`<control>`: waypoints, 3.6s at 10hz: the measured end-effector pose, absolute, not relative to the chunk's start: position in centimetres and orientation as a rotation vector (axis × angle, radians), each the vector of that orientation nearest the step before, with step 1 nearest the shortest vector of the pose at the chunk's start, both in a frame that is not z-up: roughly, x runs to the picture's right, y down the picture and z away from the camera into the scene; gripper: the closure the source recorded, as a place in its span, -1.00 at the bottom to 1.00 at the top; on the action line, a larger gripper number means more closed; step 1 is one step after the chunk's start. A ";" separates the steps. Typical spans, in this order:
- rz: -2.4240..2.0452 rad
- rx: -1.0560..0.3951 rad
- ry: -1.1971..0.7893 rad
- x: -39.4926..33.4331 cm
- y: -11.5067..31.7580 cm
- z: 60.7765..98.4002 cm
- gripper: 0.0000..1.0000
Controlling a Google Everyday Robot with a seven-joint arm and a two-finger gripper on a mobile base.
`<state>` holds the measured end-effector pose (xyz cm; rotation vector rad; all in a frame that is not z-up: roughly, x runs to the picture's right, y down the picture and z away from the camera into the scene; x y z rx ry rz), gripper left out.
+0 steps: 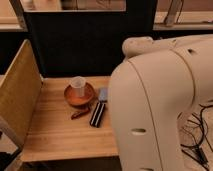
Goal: Push the eraser across the table
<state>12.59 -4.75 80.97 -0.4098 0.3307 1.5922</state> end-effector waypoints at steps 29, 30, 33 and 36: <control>1.292 -0.399 0.388 7.1 -3.3 77.4 1.00; 1.254 -0.418 0.395 5.9 -2.2 77.1 1.00; 1.113 -0.528 0.390 -0.8 2.4 77.1 1.00; 1.039 -0.608 0.368 -5.7 5.1 77.3 1.00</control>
